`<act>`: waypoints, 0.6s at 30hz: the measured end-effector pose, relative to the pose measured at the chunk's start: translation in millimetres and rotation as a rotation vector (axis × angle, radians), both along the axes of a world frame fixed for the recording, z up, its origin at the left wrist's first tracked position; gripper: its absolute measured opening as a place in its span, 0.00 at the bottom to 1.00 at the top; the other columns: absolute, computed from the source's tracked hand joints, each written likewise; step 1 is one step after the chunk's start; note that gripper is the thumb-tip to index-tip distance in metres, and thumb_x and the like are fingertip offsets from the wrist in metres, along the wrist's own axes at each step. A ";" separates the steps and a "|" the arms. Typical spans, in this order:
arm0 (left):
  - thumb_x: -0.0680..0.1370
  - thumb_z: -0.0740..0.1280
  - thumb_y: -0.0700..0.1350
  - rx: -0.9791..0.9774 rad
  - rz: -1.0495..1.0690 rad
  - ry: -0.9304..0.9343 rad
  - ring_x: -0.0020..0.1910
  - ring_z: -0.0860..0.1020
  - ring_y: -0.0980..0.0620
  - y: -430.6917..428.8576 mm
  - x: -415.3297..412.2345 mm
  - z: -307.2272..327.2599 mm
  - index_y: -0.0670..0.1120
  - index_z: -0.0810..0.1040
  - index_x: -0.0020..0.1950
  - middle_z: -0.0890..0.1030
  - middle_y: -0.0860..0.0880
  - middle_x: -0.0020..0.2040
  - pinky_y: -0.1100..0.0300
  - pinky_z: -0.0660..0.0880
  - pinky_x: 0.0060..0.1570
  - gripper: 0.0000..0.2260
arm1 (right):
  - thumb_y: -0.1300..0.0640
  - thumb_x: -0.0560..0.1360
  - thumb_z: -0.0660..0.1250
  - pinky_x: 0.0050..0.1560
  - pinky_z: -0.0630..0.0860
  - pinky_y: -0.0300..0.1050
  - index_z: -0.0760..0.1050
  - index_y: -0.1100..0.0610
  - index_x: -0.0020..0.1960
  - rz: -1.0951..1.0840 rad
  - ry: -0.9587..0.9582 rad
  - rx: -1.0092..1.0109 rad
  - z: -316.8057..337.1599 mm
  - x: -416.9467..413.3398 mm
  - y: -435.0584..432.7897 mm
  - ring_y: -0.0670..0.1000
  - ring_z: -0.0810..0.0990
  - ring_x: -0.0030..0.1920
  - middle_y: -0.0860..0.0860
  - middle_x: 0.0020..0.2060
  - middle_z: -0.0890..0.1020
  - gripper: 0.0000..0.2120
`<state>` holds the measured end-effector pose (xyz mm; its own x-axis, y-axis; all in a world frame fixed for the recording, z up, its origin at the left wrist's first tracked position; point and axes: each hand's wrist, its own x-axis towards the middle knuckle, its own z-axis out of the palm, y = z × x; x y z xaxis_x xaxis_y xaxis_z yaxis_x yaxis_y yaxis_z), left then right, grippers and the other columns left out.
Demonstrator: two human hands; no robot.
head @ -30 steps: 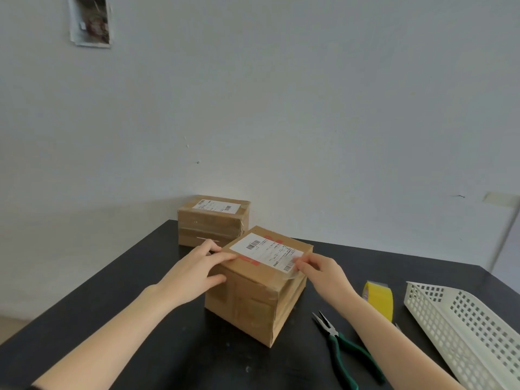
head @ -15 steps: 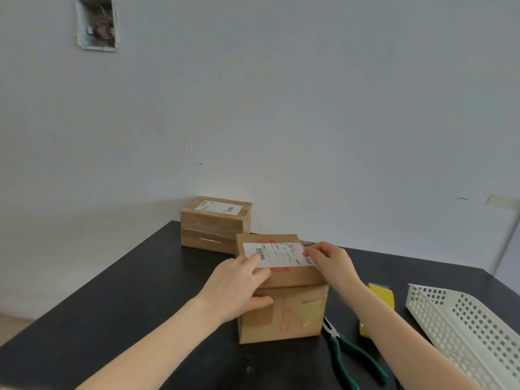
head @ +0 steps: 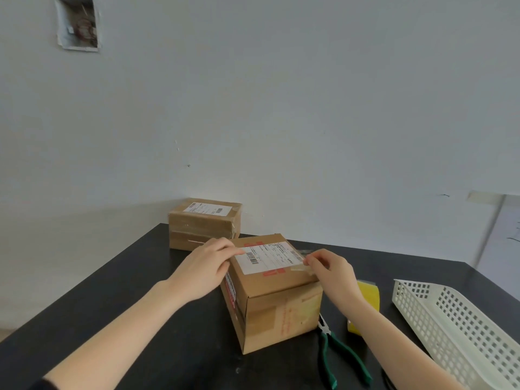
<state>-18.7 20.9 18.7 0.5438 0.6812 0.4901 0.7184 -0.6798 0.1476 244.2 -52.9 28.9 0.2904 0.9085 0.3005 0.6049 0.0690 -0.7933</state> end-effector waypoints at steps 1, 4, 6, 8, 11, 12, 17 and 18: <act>0.80 0.61 0.43 -0.011 0.000 0.054 0.67 0.66 0.60 3.5 -3.2 -2.1 0.56 0.67 0.72 0.69 0.58 0.68 0.63 0.68 0.65 0.21 | 0.56 0.79 0.63 0.39 0.72 0.41 0.80 0.52 0.47 0.005 -0.005 0.017 -1.5 0.0 -3.1 0.48 0.77 0.40 0.48 0.43 0.82 0.07; 0.78 0.65 0.46 -0.057 0.004 0.178 0.74 0.58 0.58 8.5 -5.0 -6.9 0.57 0.59 0.75 0.60 0.58 0.75 0.58 0.61 0.70 0.27 | 0.54 0.79 0.63 0.43 0.73 0.40 0.79 0.48 0.45 0.034 -0.038 0.011 -8.5 0.8 -12.0 0.47 0.77 0.46 0.49 0.45 0.81 0.07; 0.77 0.67 0.49 -0.082 -0.006 0.213 0.74 0.56 0.58 10.2 -2.3 -9.7 0.58 0.56 0.76 0.58 0.59 0.76 0.56 0.60 0.72 0.30 | 0.52 0.79 0.63 0.43 0.71 0.38 0.78 0.46 0.46 0.066 -0.062 -0.014 -13.5 1.3 -16.3 0.46 0.77 0.47 0.49 0.46 0.80 0.06; 0.76 0.68 0.51 -0.092 -0.010 0.242 0.75 0.56 0.58 11.5 -0.2 -11.7 0.58 0.57 0.76 0.57 0.58 0.76 0.55 0.60 0.72 0.31 | 0.52 0.79 0.64 0.44 0.71 0.37 0.78 0.45 0.46 0.091 -0.080 -0.023 -16.1 1.7 -19.4 0.45 0.77 0.47 0.48 0.46 0.80 0.06; 0.76 0.68 0.51 -0.080 -0.001 0.265 0.75 0.58 0.56 11.6 0.4 -10.9 0.59 0.58 0.75 0.58 0.57 0.76 0.55 0.59 0.72 0.30 | 0.52 0.79 0.64 0.42 0.71 0.34 0.79 0.46 0.47 0.095 -0.101 -0.024 -16.1 1.3 -21.8 0.43 0.78 0.45 0.45 0.44 0.81 0.05; 0.76 0.68 0.52 -0.073 0.005 0.273 0.74 0.58 0.56 11.0 0.6 -10.1 0.58 0.58 0.75 0.58 0.57 0.76 0.54 0.59 0.72 0.30 | 0.52 0.79 0.64 0.40 0.70 0.33 0.79 0.47 0.48 0.092 -0.108 -0.027 -16.1 1.1 -22.3 0.43 0.78 0.44 0.44 0.42 0.81 0.05; 0.75 0.67 0.57 -0.027 0.049 0.261 0.72 0.61 0.54 2.1 0.2 -6.4 0.58 0.61 0.73 0.64 0.57 0.72 0.55 0.58 0.72 0.29 | 0.51 0.79 0.63 0.50 0.77 0.40 0.78 0.46 0.46 0.096 -0.093 -0.045 -20.8 1.7 -14.8 0.41 0.79 0.47 0.42 0.47 0.83 0.06; 0.74 0.67 0.59 -0.006 0.055 0.254 0.72 0.62 0.54 -1.0 -0.3 -5.5 0.58 0.62 0.73 0.65 0.57 0.71 0.55 0.57 0.72 0.29 | 0.51 0.79 0.63 0.52 0.77 0.42 0.78 0.45 0.45 0.111 -0.060 -0.055 -21.8 2.1 -10.7 0.41 0.80 0.47 0.41 0.50 0.84 0.06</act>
